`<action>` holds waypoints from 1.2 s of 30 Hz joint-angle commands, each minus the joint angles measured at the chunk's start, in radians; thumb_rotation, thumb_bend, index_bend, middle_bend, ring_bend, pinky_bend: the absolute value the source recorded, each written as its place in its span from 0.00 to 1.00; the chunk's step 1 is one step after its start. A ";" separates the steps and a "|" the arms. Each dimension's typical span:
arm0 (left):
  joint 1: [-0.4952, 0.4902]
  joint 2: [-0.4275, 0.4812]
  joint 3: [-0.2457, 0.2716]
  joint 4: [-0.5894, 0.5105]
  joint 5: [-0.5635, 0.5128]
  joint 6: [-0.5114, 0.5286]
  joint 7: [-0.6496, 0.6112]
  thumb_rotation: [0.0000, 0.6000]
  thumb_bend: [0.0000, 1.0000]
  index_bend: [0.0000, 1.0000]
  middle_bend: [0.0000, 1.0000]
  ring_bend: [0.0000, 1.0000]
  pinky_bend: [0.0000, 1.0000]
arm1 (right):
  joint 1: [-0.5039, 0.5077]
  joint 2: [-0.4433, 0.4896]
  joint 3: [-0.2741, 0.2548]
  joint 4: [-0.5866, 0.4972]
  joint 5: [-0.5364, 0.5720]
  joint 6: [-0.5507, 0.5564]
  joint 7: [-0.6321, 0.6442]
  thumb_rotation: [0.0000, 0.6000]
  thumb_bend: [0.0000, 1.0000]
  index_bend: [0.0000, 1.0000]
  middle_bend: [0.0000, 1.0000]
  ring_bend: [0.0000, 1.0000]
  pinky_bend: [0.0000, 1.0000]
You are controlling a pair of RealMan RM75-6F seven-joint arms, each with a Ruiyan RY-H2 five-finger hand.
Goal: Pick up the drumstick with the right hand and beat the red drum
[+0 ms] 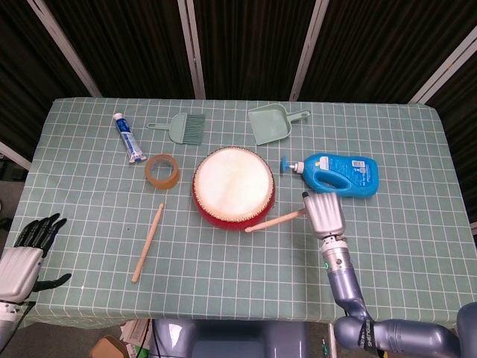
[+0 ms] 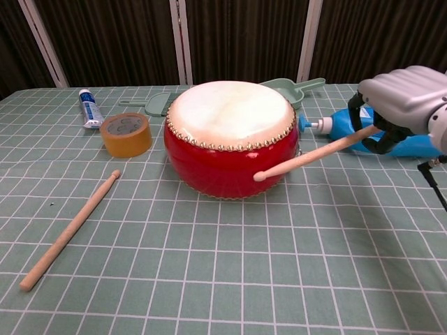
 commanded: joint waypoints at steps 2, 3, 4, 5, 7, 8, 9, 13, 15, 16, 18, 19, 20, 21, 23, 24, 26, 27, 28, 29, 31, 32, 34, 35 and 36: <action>-0.001 0.002 0.000 -0.002 0.001 0.000 -0.002 1.00 0.00 0.00 0.00 0.00 0.00 | -0.015 -0.012 0.091 -0.046 -0.005 0.064 0.140 1.00 0.56 0.97 1.00 1.00 0.96; -0.001 0.002 0.000 -0.003 0.002 0.000 -0.001 1.00 0.00 0.00 0.00 0.00 0.00 | -0.021 -0.011 0.110 -0.057 -0.004 0.075 0.169 1.00 0.56 0.97 1.00 1.00 0.96; 0.000 0.002 0.001 -0.003 0.002 0.000 -0.001 1.00 0.00 0.00 0.00 0.00 0.00 | -0.025 -0.009 0.121 -0.062 -0.004 0.081 0.186 1.00 0.56 0.97 1.00 1.00 0.96; 0.000 0.002 0.001 -0.003 0.002 0.000 0.000 1.00 0.00 0.00 0.00 0.00 0.00 | -0.028 -0.007 0.129 -0.067 -0.005 0.086 0.199 1.00 0.56 0.97 1.00 1.00 0.96; 0.000 0.002 0.001 -0.004 0.000 -0.002 0.000 1.00 0.00 0.00 0.00 0.00 0.00 | -0.035 0.003 0.149 -0.077 -0.012 0.101 0.224 1.00 0.56 0.97 1.00 1.00 0.96; -0.001 0.002 0.001 -0.004 -0.001 -0.003 0.000 1.00 0.00 0.00 0.00 0.00 0.00 | -0.038 0.010 0.159 -0.082 -0.017 0.106 0.240 1.00 0.56 0.97 1.00 1.00 0.96; -0.001 0.002 0.001 -0.005 -0.003 -0.004 0.000 1.00 0.00 0.00 0.00 0.00 0.00 | -0.042 0.015 0.167 -0.087 -0.018 0.110 0.252 1.00 0.56 0.97 1.00 1.00 0.96; -0.001 0.003 0.001 -0.007 -0.006 -0.007 0.002 1.00 0.00 0.00 0.00 0.00 0.00 | -0.059 0.029 0.225 -0.119 0.007 0.121 0.333 1.00 0.56 0.97 1.00 1.00 0.96; -0.001 0.002 0.001 -0.008 -0.007 -0.008 0.004 1.00 0.00 0.00 0.00 0.00 0.00 | -0.066 0.037 0.254 -0.139 0.034 0.121 0.366 1.00 0.56 0.97 1.00 1.00 0.96; -0.001 0.002 0.001 -0.008 -0.007 -0.009 0.006 1.00 0.00 0.00 0.00 0.00 0.00 | -0.068 0.040 0.263 -0.145 0.041 0.121 0.374 1.00 0.56 0.97 1.00 1.00 0.96; -0.001 0.002 0.001 -0.010 -0.007 -0.008 0.007 1.00 0.00 0.00 0.00 0.00 0.00 | -0.071 0.046 0.279 -0.151 0.048 0.121 0.395 1.00 0.56 0.97 1.00 1.00 0.96; 0.000 0.002 0.001 -0.010 -0.007 -0.008 0.008 1.00 0.00 0.00 0.00 0.00 0.00 | -0.072 0.046 0.284 -0.152 0.049 0.123 0.405 1.00 0.56 0.97 1.00 1.00 0.96; 0.000 0.002 0.001 -0.010 -0.007 -0.007 0.009 1.00 0.00 0.00 0.00 0.00 0.00 | -0.073 0.045 0.293 -0.153 0.050 0.123 0.423 1.00 0.56 0.97 1.00 1.00 0.96; 0.000 0.002 0.001 -0.011 -0.008 -0.008 0.009 1.00 0.00 0.00 0.00 0.00 0.00 | -0.074 0.043 0.300 -0.154 0.052 0.122 0.437 1.00 0.56 0.97 1.00 1.00 0.96; 0.000 0.002 0.001 -0.011 -0.010 -0.009 0.009 1.00 0.00 0.00 0.00 0.00 0.00 | -0.074 0.037 0.312 -0.153 0.055 0.123 0.466 1.00 0.56 0.97 1.00 1.00 0.96; 0.000 0.002 0.001 -0.011 -0.010 -0.010 0.008 1.00 0.00 0.00 0.00 0.00 0.00 | -0.073 0.035 0.316 -0.151 0.055 0.123 0.475 1.00 0.56 0.97 1.00 1.00 0.96; -0.001 0.003 0.000 -0.012 -0.011 -0.011 0.006 1.00 0.00 0.00 0.00 0.00 0.00 | -0.067 0.032 0.327 -0.142 0.055 0.120 0.487 1.00 0.56 0.97 1.00 1.00 0.96; -0.001 0.003 0.000 -0.012 -0.011 -0.011 0.005 1.00 0.00 0.00 0.00 0.00 0.00 | -0.065 0.030 0.329 -0.140 0.055 0.119 0.490 1.00 0.56 0.97 1.00 1.00 0.96; -0.002 0.003 0.000 -0.012 -0.010 -0.011 0.004 1.00 0.00 0.00 0.00 0.00 0.00 | -0.063 0.028 0.330 -0.137 0.056 0.118 0.492 1.00 0.56 0.97 1.00 1.00 0.96; -0.002 0.004 0.001 -0.012 -0.009 -0.012 0.003 1.00 0.00 0.00 0.00 0.00 0.00 | -0.060 0.026 0.332 -0.135 0.058 0.117 0.493 1.00 0.56 0.97 1.00 1.00 0.96; -0.002 0.005 0.001 -0.012 -0.009 -0.012 -0.001 1.00 0.00 0.00 0.00 0.00 0.00 | -0.053 0.022 0.335 -0.128 0.065 0.110 0.494 1.00 0.56 0.97 1.00 1.00 0.96; -0.003 0.006 0.000 -0.013 -0.010 -0.013 -0.003 1.00 0.00 0.00 0.00 0.00 0.00 | -0.049 0.020 0.335 -0.124 0.070 0.105 0.492 1.00 0.56 0.97 1.00 1.00 0.96; -0.003 0.007 0.000 -0.012 -0.011 -0.014 -0.008 1.00 0.00 0.00 0.00 0.00 0.00 | -0.041 0.019 0.333 -0.120 0.088 0.088 0.483 1.00 0.57 0.97 1.00 1.00 0.96; -0.004 0.008 0.000 -0.012 -0.012 -0.015 -0.010 1.00 0.00 0.00 0.00 0.00 0.00 | -0.036 0.021 0.332 -0.121 0.104 0.073 0.473 1.00 0.57 0.97 1.00 1.00 0.96; -0.004 0.009 0.000 -0.012 -0.012 -0.017 -0.013 1.00 0.00 0.00 0.00 0.00 0.00 | -0.029 0.024 0.332 -0.122 0.124 0.056 0.461 1.00 0.57 0.97 1.00 1.00 0.96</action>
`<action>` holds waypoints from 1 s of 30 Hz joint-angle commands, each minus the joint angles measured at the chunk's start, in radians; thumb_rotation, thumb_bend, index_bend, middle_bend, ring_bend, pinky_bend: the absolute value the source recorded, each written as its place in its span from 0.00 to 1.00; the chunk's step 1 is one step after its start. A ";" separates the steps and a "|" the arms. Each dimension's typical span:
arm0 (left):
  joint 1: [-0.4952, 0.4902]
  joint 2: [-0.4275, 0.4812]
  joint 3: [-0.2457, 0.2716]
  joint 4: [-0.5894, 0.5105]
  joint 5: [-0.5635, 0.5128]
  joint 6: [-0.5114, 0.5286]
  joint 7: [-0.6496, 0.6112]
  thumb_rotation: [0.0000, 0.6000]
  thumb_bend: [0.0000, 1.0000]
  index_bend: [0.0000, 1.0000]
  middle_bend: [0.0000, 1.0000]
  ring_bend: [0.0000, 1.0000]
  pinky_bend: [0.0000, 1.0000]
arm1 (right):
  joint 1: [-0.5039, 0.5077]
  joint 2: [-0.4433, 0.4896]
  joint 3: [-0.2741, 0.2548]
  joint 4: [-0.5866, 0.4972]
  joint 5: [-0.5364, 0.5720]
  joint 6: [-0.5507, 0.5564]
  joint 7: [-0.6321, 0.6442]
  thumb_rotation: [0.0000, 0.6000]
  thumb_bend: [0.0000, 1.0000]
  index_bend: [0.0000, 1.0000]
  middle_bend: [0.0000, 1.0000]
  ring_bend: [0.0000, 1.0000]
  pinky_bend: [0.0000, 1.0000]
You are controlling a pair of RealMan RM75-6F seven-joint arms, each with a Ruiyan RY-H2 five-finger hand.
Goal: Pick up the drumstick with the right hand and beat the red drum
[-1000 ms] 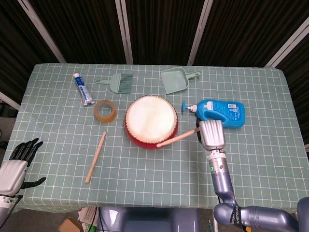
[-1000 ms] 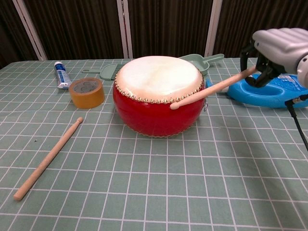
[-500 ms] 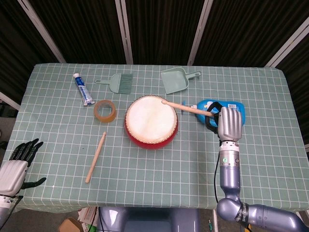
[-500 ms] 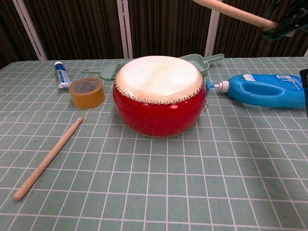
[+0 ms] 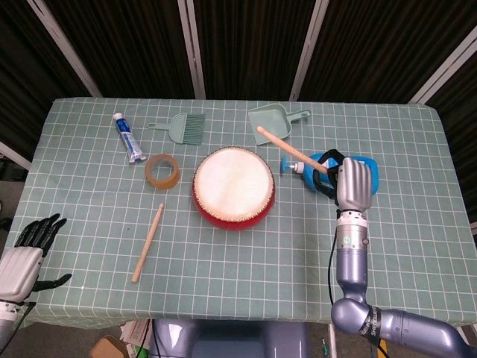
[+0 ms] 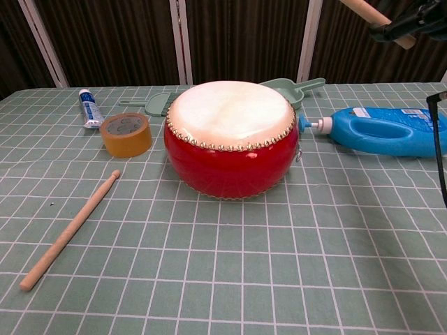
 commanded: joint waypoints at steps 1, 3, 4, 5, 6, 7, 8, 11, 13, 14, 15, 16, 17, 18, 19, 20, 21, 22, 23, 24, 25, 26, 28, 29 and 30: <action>-0.001 0.002 0.001 -0.001 0.000 -0.003 -0.005 1.00 0.00 0.00 0.00 0.00 0.00 | 0.021 0.009 0.000 -0.002 0.057 -0.050 -0.036 1.00 0.57 0.97 1.00 1.00 0.96; -0.003 0.004 0.001 -0.002 0.003 -0.004 -0.008 1.00 0.00 0.00 0.00 0.00 0.00 | 0.037 0.017 0.002 -0.009 0.086 -0.077 -0.058 1.00 0.57 0.97 1.00 1.00 0.96; -0.003 0.005 0.002 -0.003 0.003 -0.004 -0.010 1.00 0.00 0.00 0.00 0.00 0.00 | 0.043 0.018 0.002 -0.010 0.091 -0.083 -0.064 1.00 0.57 0.97 1.00 1.00 0.96; -0.003 0.005 0.002 -0.003 0.003 -0.005 -0.011 1.00 0.00 0.00 0.00 0.00 0.00 | 0.048 0.018 0.002 -0.011 0.094 -0.086 -0.068 1.00 0.57 0.97 1.00 1.00 0.96; -0.003 0.006 0.002 -0.004 0.002 -0.006 -0.013 1.00 0.00 0.00 0.00 0.00 0.00 | 0.054 0.016 0.001 -0.011 0.099 -0.088 -0.072 1.00 0.57 0.97 1.00 1.00 0.96; -0.003 0.007 0.001 -0.004 0.001 -0.006 -0.015 1.00 0.00 0.00 0.00 0.00 0.00 | 0.059 0.013 -0.001 -0.010 0.100 -0.090 -0.076 1.00 0.57 0.97 1.00 1.00 0.96; -0.004 0.007 0.001 -0.005 0.000 -0.008 -0.016 1.00 0.00 0.00 0.00 0.00 0.00 | 0.064 0.011 -0.005 -0.007 0.099 -0.090 -0.081 1.00 0.57 0.97 1.00 1.00 0.96; -0.005 0.009 0.000 -0.007 -0.004 -0.011 -0.020 1.00 0.00 0.00 0.00 0.00 0.00 | 0.079 -0.005 -0.042 0.014 0.087 -0.092 -0.112 1.00 0.58 0.97 1.00 1.00 0.96; -0.006 0.010 0.000 -0.010 -0.003 -0.012 -0.022 1.00 0.00 0.00 0.00 0.00 0.00 | 0.103 -0.001 -0.149 0.063 0.059 -0.111 -0.251 1.00 0.59 0.98 1.00 1.00 0.96; -0.006 0.010 0.001 -0.010 -0.002 -0.012 -0.022 1.00 0.00 0.00 0.00 0.00 0.00 | 0.118 0.007 -0.212 0.088 0.051 -0.122 -0.354 1.00 0.59 0.98 1.00 1.00 0.96; -0.006 0.010 0.001 -0.011 -0.001 -0.012 -0.021 1.00 0.00 0.00 0.00 0.00 0.00 | 0.135 0.011 -0.274 0.113 0.039 -0.126 -0.461 1.00 0.59 0.98 1.00 1.00 0.96; -0.006 0.011 0.002 -0.012 0.000 -0.012 -0.021 1.00 0.00 0.00 0.00 0.00 0.00 | 0.150 0.000 -0.322 0.136 0.028 -0.120 -0.551 1.00 0.59 0.99 1.00 1.00 0.96; -0.006 0.011 0.003 -0.012 0.002 -0.012 -0.020 1.00 0.00 0.00 0.00 0.00 0.00 | 0.155 -0.013 -0.341 0.148 0.029 -0.115 -0.587 1.00 0.59 0.99 1.00 1.00 0.96; -0.005 0.011 0.003 -0.013 0.003 -0.011 -0.020 1.00 0.00 0.00 0.00 0.00 0.00 | 0.155 -0.030 -0.350 0.156 0.043 -0.110 -0.609 1.00 0.59 0.99 1.00 1.00 0.96; -0.005 0.012 0.004 -0.015 0.005 -0.009 -0.020 1.00 0.00 0.00 0.00 0.00 0.00 | 0.154 -0.054 -0.352 0.161 0.071 -0.102 -0.630 1.00 0.59 0.99 1.00 1.00 0.96; -0.003 0.012 0.004 -0.015 0.005 -0.007 -0.021 1.00 0.00 0.00 0.00 0.00 0.00 | 0.154 -0.068 -0.350 0.163 0.090 -0.095 -0.642 1.00 0.59 0.99 1.00 1.00 0.96; -0.002 0.013 0.004 -0.015 0.005 -0.005 -0.022 1.00 0.00 0.00 0.00 0.00 0.00 | 0.157 -0.078 -0.348 0.167 0.100 -0.087 -0.655 1.00 0.59 0.99 1.00 1.00 0.96; -0.002 0.013 0.004 -0.015 0.005 -0.003 -0.024 1.00 0.00 0.00 0.00 0.00 0.00 | 0.162 -0.089 -0.348 0.172 0.099 -0.075 -0.673 1.00 0.59 0.99 1.00 1.00 0.96; -0.001 0.014 0.004 -0.015 0.004 -0.003 -0.025 1.00 0.00 0.00 0.00 0.00 0.00 | 0.165 -0.093 -0.349 0.174 0.091 -0.065 -0.682 1.00 0.59 0.99 1.00 1.00 0.96; -0.001 0.014 0.005 -0.015 0.003 -0.004 -0.027 1.00 0.00 0.00 0.00 0.00 0.00 | 0.166 -0.095 -0.345 0.174 0.084 -0.056 -0.682 1.00 0.59 0.99 1.00 1.00 0.96; -0.001 0.015 0.005 -0.015 0.001 -0.007 -0.030 1.00 0.00 0.00 0.00 0.00 0.00 | 0.164 -0.097 -0.329 0.166 0.079 -0.043 -0.667 1.00 0.59 0.99 1.00 1.00 0.96; -0.002 0.016 0.005 -0.016 0.000 -0.008 -0.031 1.00 0.00 0.00 0.00 0.00 0.00 | 0.163 -0.096 -0.314 0.157 0.078 -0.033 -0.653 1.00 0.59 0.99 1.00 1.00 0.96; -0.002 0.017 0.004 -0.016 -0.002 -0.009 -0.033 1.00 0.00 0.00 0.00 0.00 0.00 | 0.162 -0.088 -0.291 0.142 0.066 -0.017 -0.634 1.00 0.59 0.99 1.00 1.00 0.96; -0.002 0.017 0.005 -0.016 -0.002 -0.009 -0.034 1.00 0.00 0.00 0.00 0.00 0.00 | 0.161 -0.079 -0.278 0.131 0.051 -0.006 -0.618 1.00 0.59 0.99 1.00 1.00 0.96; -0.001 0.017 0.005 -0.016 -0.001 -0.008 -0.034 1.00 0.00 0.00 0.00 0.00 0.00 | 0.159 -0.073 -0.267 0.122 0.043 0.000 -0.604 1.00 0.59 0.99 1.00 1.00 0.96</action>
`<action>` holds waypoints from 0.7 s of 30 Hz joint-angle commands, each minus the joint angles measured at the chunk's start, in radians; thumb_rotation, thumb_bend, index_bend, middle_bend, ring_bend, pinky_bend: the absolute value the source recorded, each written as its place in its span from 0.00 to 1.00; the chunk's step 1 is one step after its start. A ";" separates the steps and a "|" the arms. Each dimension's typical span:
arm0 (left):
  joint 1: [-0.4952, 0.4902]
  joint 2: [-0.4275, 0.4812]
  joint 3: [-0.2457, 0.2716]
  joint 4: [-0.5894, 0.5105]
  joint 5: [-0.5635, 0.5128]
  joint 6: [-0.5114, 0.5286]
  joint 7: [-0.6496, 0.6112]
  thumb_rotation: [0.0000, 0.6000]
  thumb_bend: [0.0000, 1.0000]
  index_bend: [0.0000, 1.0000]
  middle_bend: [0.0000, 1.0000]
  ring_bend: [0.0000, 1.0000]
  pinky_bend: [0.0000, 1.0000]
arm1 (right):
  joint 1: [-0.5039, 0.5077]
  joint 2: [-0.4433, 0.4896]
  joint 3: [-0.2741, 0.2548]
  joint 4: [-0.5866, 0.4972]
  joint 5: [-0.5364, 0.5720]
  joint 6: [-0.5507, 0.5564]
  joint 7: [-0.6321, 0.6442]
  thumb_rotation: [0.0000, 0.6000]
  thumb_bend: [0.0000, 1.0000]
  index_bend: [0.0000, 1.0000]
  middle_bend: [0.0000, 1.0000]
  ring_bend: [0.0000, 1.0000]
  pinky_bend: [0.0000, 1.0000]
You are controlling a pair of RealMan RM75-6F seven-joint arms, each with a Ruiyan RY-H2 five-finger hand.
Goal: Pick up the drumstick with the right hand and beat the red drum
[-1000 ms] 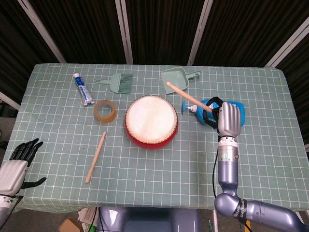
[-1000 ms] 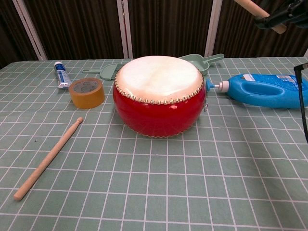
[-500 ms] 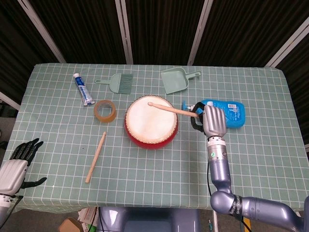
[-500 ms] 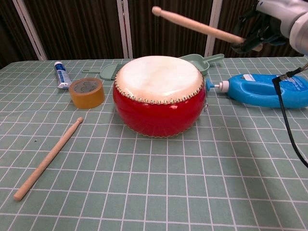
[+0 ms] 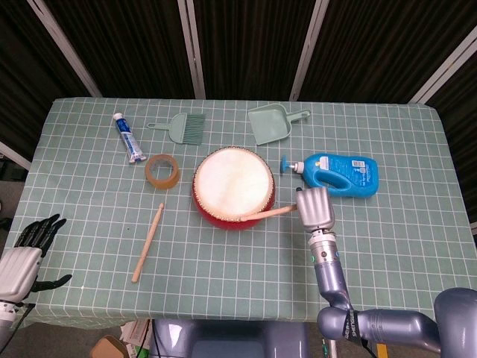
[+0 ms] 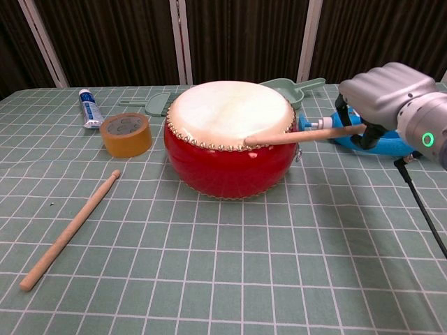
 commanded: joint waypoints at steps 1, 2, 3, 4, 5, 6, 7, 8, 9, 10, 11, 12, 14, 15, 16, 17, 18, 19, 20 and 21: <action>0.001 0.000 0.001 0.001 0.002 0.001 -0.001 1.00 0.00 0.00 0.00 0.00 0.00 | 0.000 0.015 0.053 -0.038 -0.036 0.047 0.074 1.00 0.59 0.99 1.00 1.00 0.96; 0.000 0.000 0.001 0.000 0.002 0.000 0.000 1.00 0.00 0.00 0.00 0.00 0.00 | -0.005 0.024 0.067 -0.055 -0.042 0.055 0.094 1.00 0.59 0.99 1.00 1.00 0.96; 0.000 0.000 0.001 0.000 0.002 -0.001 0.000 1.00 0.00 0.00 0.00 0.00 0.00 | -0.008 0.031 0.075 -0.067 -0.045 0.061 0.104 1.00 0.59 0.99 1.00 1.00 0.96; 0.000 0.000 0.002 0.000 0.002 -0.001 0.001 1.00 0.00 0.00 0.00 0.00 0.00 | -0.012 0.040 0.081 -0.080 -0.049 0.066 0.112 1.00 0.59 0.99 1.00 1.00 0.96; 0.000 0.000 0.002 -0.001 0.002 -0.002 0.001 1.00 0.00 0.00 0.00 0.00 0.00 | -0.015 0.049 0.082 -0.091 -0.052 0.069 0.115 1.00 0.59 0.99 1.00 1.00 0.96; 0.000 0.000 0.002 -0.001 0.002 -0.002 0.002 1.00 0.00 0.00 0.00 0.00 0.00 | -0.022 0.063 0.079 -0.106 -0.058 0.074 0.116 1.00 0.59 0.98 1.00 1.00 0.96; -0.001 0.000 0.001 -0.002 0.001 -0.003 0.003 1.00 0.00 0.00 0.00 0.00 0.00 | -0.027 0.074 0.075 -0.117 -0.063 0.077 0.116 1.00 0.59 0.98 1.00 1.00 0.96; -0.001 0.000 0.001 -0.003 0.000 -0.003 0.004 1.00 0.00 0.00 0.00 0.00 0.00 | -0.032 0.084 0.070 -0.127 -0.066 0.077 0.118 1.00 0.59 0.98 1.00 1.00 0.96; -0.001 0.000 0.001 -0.004 -0.002 -0.004 0.005 1.00 0.00 0.00 0.00 0.00 0.00 | -0.043 0.099 0.061 -0.143 -0.069 0.077 0.124 1.00 0.59 0.99 1.00 1.00 0.96; -0.001 0.000 0.001 -0.004 -0.003 -0.005 0.006 1.00 0.00 0.00 0.00 0.00 0.00 | -0.052 0.108 0.052 -0.155 -0.071 0.078 0.130 1.00 0.59 0.99 1.00 1.00 0.96; -0.001 0.000 0.001 -0.004 -0.003 -0.006 0.006 1.00 0.00 0.00 0.00 0.00 0.00 | -0.060 0.118 0.043 -0.165 -0.075 0.077 0.135 1.00 0.59 0.99 1.00 1.00 0.96; -0.001 0.000 0.001 -0.005 -0.004 -0.006 0.007 1.00 0.00 0.00 0.00 0.00 0.00 | -0.075 0.131 0.024 -0.180 -0.080 0.076 0.145 1.00 0.59 0.99 1.00 1.00 0.96; -0.001 -0.001 0.001 -0.005 -0.003 -0.006 0.010 1.00 0.00 0.00 0.00 0.00 0.00 | -0.096 0.147 -0.004 -0.197 -0.093 0.075 0.161 1.00 0.59 0.99 1.00 1.00 0.96; -0.001 -0.001 0.001 -0.005 -0.002 -0.006 0.013 1.00 0.00 0.00 0.00 0.00 0.00 | -0.112 0.157 -0.025 -0.206 -0.102 0.073 0.175 1.00 0.59 0.99 1.00 1.00 0.96; -0.001 -0.002 0.001 -0.006 -0.002 -0.005 0.015 1.00 0.00 0.00 0.00 0.00 0.00 | -0.125 0.164 -0.040 -0.211 -0.103 0.071 0.186 1.00 0.59 0.99 1.00 1.00 0.96; -0.001 -0.002 0.001 -0.007 -0.002 -0.005 0.017 1.00 0.00 0.00 0.00 0.00 0.00 | -0.135 0.170 -0.052 -0.216 -0.108 0.070 0.196 1.00 0.59 0.99 1.00 1.00 0.96; 0.000 -0.003 0.000 -0.008 -0.002 -0.004 0.020 1.00 0.00 0.00 0.00 0.00 0.00 | -0.152 0.179 -0.073 -0.221 -0.111 0.069 0.207 1.00 0.59 0.99 1.00 1.00 0.96; 0.000 -0.003 0.000 -0.008 -0.002 -0.003 0.022 1.00 0.00 0.00 0.00 0.00 0.00 | -0.162 0.186 -0.086 -0.224 -0.115 0.068 0.214 1.00 0.59 0.99 1.00 1.00 0.96; 0.002 -0.003 0.001 -0.005 -0.003 -0.002 0.022 1.00 0.00 0.00 0.00 0.00 0.00 | -0.171 0.192 -0.097 -0.226 -0.121 0.068 0.222 1.00 0.59 0.99 1.00 1.00 0.96; 0.003 -0.004 0.002 -0.004 -0.002 -0.001 0.022 1.00 0.00 0.00 0.00 0.00 0.00 | -0.180 0.198 -0.109 -0.229 -0.126 0.068 0.229 1.00 0.59 0.99 1.00 1.00 0.96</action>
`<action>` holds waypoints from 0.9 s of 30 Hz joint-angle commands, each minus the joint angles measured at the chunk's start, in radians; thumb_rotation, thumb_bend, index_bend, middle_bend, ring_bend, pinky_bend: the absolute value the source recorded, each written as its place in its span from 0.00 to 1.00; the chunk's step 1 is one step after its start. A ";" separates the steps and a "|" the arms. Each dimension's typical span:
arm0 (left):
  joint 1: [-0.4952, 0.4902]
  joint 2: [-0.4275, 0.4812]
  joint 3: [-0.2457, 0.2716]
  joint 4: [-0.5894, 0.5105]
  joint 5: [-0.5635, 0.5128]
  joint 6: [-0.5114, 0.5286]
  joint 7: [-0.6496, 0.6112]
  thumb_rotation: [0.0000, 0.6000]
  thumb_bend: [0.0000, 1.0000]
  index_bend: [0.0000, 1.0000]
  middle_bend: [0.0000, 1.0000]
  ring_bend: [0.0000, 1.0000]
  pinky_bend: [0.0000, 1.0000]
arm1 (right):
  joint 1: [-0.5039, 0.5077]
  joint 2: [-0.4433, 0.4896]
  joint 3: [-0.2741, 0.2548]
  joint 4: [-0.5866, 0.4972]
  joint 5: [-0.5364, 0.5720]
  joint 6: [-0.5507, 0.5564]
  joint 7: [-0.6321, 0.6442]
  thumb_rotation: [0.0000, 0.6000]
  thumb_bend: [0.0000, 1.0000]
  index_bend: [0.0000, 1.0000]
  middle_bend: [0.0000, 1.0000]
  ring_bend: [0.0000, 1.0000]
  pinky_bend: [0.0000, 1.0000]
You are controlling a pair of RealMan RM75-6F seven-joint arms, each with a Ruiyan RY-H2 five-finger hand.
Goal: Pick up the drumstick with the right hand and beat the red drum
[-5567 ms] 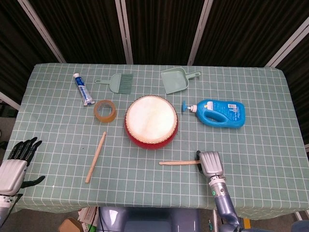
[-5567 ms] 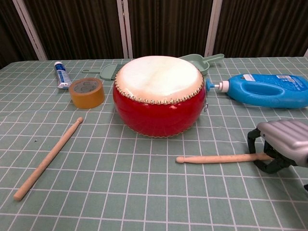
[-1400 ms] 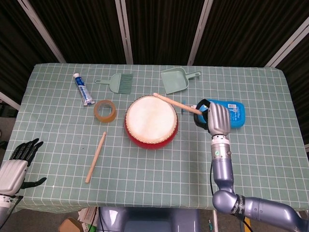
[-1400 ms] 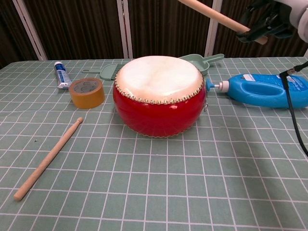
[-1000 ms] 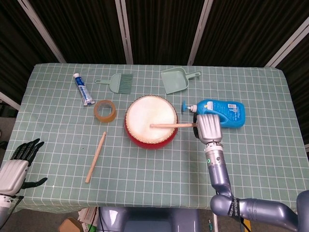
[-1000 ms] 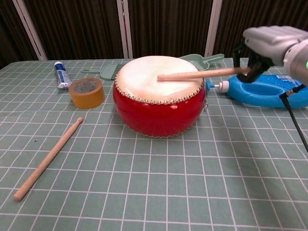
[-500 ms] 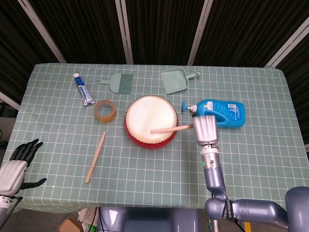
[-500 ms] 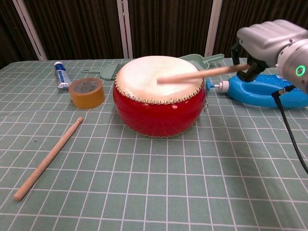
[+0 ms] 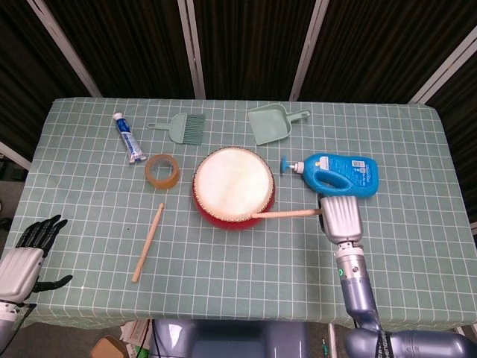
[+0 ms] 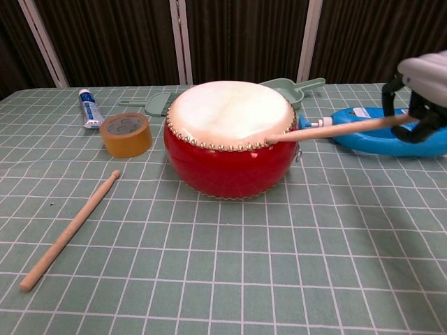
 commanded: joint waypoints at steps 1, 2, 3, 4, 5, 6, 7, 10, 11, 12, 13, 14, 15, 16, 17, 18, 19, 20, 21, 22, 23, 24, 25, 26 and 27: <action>0.002 -0.002 0.001 0.003 0.001 0.003 0.002 1.00 0.00 0.00 0.00 0.00 0.00 | -0.048 0.031 -0.055 -0.022 -0.019 -0.002 0.035 1.00 0.59 0.99 1.00 1.00 0.96; 0.002 -0.003 0.001 0.004 0.002 0.003 0.003 1.00 0.00 0.00 0.00 0.00 0.00 | -0.059 0.036 -0.066 -0.029 -0.019 -0.001 0.042 1.00 0.59 0.99 1.00 1.00 0.96; 0.002 -0.003 0.001 0.004 0.003 0.004 0.005 1.00 0.00 0.00 0.00 0.00 0.00 | -0.068 0.041 -0.074 -0.036 -0.020 0.000 0.050 1.00 0.59 0.99 1.00 1.00 0.96; 0.002 -0.005 0.002 0.005 0.003 0.004 0.009 1.00 0.00 0.00 0.00 0.00 0.00 | -0.081 0.049 -0.086 -0.043 -0.019 0.001 0.056 1.00 0.59 0.99 1.00 1.00 0.96; 0.003 -0.005 0.002 0.004 0.004 0.004 0.010 1.00 0.00 0.00 0.00 0.00 0.00 | -0.089 0.054 -0.095 -0.045 -0.020 0.002 0.059 1.00 0.59 0.99 1.00 1.00 0.96; 0.003 -0.006 0.002 0.003 0.004 0.004 0.011 1.00 0.00 0.00 0.00 0.00 0.00 | -0.095 0.057 -0.102 -0.045 -0.023 0.002 0.061 1.00 0.59 0.99 1.00 1.00 0.96; 0.003 -0.007 0.002 0.003 0.005 0.005 0.013 1.00 0.00 0.00 0.00 0.00 0.00 | -0.106 0.061 -0.114 -0.045 -0.023 0.001 0.065 1.00 0.59 0.99 1.00 1.00 0.96; 0.005 -0.009 0.001 0.002 0.007 0.010 0.019 1.00 0.00 0.00 0.00 0.00 0.00 | -0.126 0.064 -0.134 -0.044 -0.027 -0.001 0.076 1.00 0.59 0.99 1.00 1.00 0.96; 0.005 -0.009 0.001 0.002 0.007 0.011 0.020 1.00 0.00 0.00 0.00 0.00 0.00 | -0.131 0.064 -0.140 -0.043 -0.030 -0.002 0.079 1.00 0.59 0.99 1.00 1.00 0.96; 0.006 -0.010 0.001 0.002 0.007 0.012 0.021 1.00 0.00 0.00 0.00 0.00 0.00 | -0.138 0.063 -0.148 -0.042 -0.032 -0.004 0.083 1.00 0.59 0.99 1.00 1.00 0.96; 0.006 -0.010 0.001 0.002 0.006 0.012 0.023 1.00 0.00 0.00 0.00 0.00 0.00 | -0.143 0.062 -0.151 -0.041 -0.035 -0.005 0.085 1.00 0.59 0.99 1.00 1.00 0.96; 0.006 -0.011 0.001 0.002 0.005 0.012 0.024 1.00 0.00 0.00 0.00 0.00 0.00 | -0.147 0.060 -0.155 -0.040 -0.036 -0.006 0.086 1.00 0.59 0.99 1.00 1.00 0.96; 0.006 -0.012 0.000 0.002 0.002 0.011 0.026 1.00 0.00 0.00 0.00 0.00 0.00 | -0.152 0.056 -0.158 -0.037 -0.034 -0.009 0.088 1.00 0.59 0.99 1.00 1.00 0.96; 0.006 -0.012 -0.001 0.002 0.000 0.010 0.027 1.00 0.00 0.00 0.00 0.00 0.00 | -0.155 0.052 -0.159 -0.034 -0.029 -0.013 0.090 1.00 0.59 0.99 1.00 1.00 0.96; 0.007 -0.013 -0.001 0.001 -0.002 0.010 0.029 1.00 0.00 0.00 0.00 0.00 0.00 | -0.159 0.046 -0.159 -0.030 -0.020 -0.018 0.094 1.00 0.59 0.99 1.00 1.00 0.96; 0.007 -0.013 -0.002 0.001 -0.003 0.010 0.031 1.00 0.00 0.00 0.00 0.00 0.00 | -0.162 0.041 -0.158 -0.028 -0.012 -0.023 0.097 1.00 0.59 0.99 1.00 1.00 0.96; 0.007 -0.014 -0.002 0.001 -0.003 0.010 0.033 1.00 0.00 0.00 0.00 0.00 0.00 | -0.165 0.034 -0.156 -0.023 -0.002 -0.030 0.101 1.00 0.59 0.98 1.00 1.00 0.96; 0.007 -0.014 -0.003 0.001 -0.003 0.011 0.035 1.00 0.00 0.00 0.00 0.00 0.00 | -0.168 0.029 -0.154 -0.017 0.003 -0.035 0.102 1.00 0.59 0.99 1.00 1.00 0.96; 0.007 -0.015 -0.003 0.001 -0.003 0.011 0.038 1.00 0.00 0.00 0.00 0.00 0.00 | -0.174 0.019 -0.160 -0.010 0.013 -0.046 0.107 1.00 0.59 0.99 1.00 1.00 0.96; 0.007 -0.015 -0.003 0.001 -0.004 0.011 0.039 1.00 0.00 0.00 0.00 0.00 0.00 | -0.180 0.011 -0.162 -0.003 0.014 -0.049 0.113 1.00 0.59 0.99 1.00 1.00 0.96; 0.007 -0.015 -0.003 0.001 -0.004 0.010 0.039 1.00 0.00 0.00 0.00 0.00 0.00 | -0.182 0.007 -0.162 0.000 0.013 -0.050 0.115 1.00 0.59 0.99 1.00 1.00 0.96; 0.007 -0.016 -0.003 0.001 -0.004 0.010 0.040 1.00 0.00 0.00 0.00 0.00 0.00 | -0.185 0.003 -0.162 0.004 0.012 -0.051 0.117 1.00 0.59 0.99 1.00 1.00 0.96; 0.007 -0.016 -0.003 0.001 -0.004 0.010 0.040 1.00 0.00 0.00 0.00 0.00 0.00 | -0.186 -0.001 -0.162 0.006 0.011 -0.052 0.118 1.00 0.59 0.99 1.00 1.00 0.96; 0.006 -0.016 -0.003 0.001 -0.003 0.009 0.040 1.00 0.00 0.00 0.00 0.00 0.00 | -0.189 -0.005 -0.162 0.009 0.010 -0.053 0.119 1.00 0.59 0.98 1.00 1.00 0.96; 0.006 -0.016 -0.003 0.001 -0.003 0.009 0.040 1.00 0.00 0.00 0.00 0.00 0.00 | -0.190 -0.008 -0.161 0.011 0.008 -0.053 0.119 1.00 0.59 0.98 1.00 1.00 0.96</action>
